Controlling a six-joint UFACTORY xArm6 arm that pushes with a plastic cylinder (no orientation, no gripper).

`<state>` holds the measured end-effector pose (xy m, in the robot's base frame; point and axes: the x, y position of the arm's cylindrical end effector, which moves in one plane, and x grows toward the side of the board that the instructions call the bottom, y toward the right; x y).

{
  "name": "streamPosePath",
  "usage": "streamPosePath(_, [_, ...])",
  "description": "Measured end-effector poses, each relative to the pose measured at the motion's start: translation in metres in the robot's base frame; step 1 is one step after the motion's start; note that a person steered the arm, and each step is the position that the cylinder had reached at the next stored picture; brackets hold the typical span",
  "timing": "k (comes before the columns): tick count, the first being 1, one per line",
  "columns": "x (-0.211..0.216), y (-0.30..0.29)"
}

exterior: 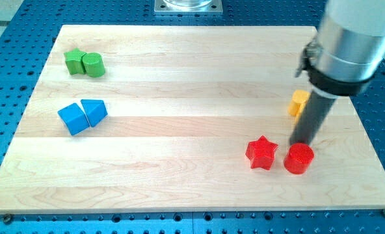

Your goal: Push the red blocks left below the yellow blocks

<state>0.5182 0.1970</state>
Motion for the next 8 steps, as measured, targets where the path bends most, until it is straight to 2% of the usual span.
streamPosePath(1, [-0.016, 0.04])
streamPosePath(2, [-0.039, 0.047])
streamPosePath(3, [-0.01, 0.07])
streamPosePath(4, [0.054, 0.064])
streamPosePath(7, [0.053, -0.043])
streamPosePath(8, [0.06, -0.022])
